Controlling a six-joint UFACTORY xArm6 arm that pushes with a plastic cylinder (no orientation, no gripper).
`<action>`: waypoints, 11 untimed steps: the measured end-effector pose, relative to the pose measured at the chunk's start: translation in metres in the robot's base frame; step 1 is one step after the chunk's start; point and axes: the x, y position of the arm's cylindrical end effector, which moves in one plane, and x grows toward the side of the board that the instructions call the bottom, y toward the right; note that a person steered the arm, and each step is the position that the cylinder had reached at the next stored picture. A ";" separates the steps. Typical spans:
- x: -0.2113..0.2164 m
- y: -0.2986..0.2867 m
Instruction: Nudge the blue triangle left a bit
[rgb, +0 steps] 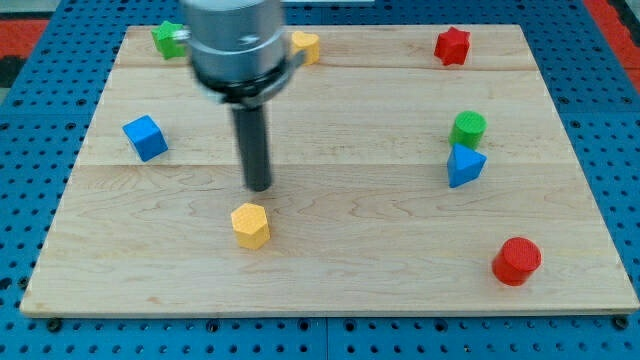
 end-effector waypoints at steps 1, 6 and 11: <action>0.030 0.020; 0.006 0.347; -0.005 0.393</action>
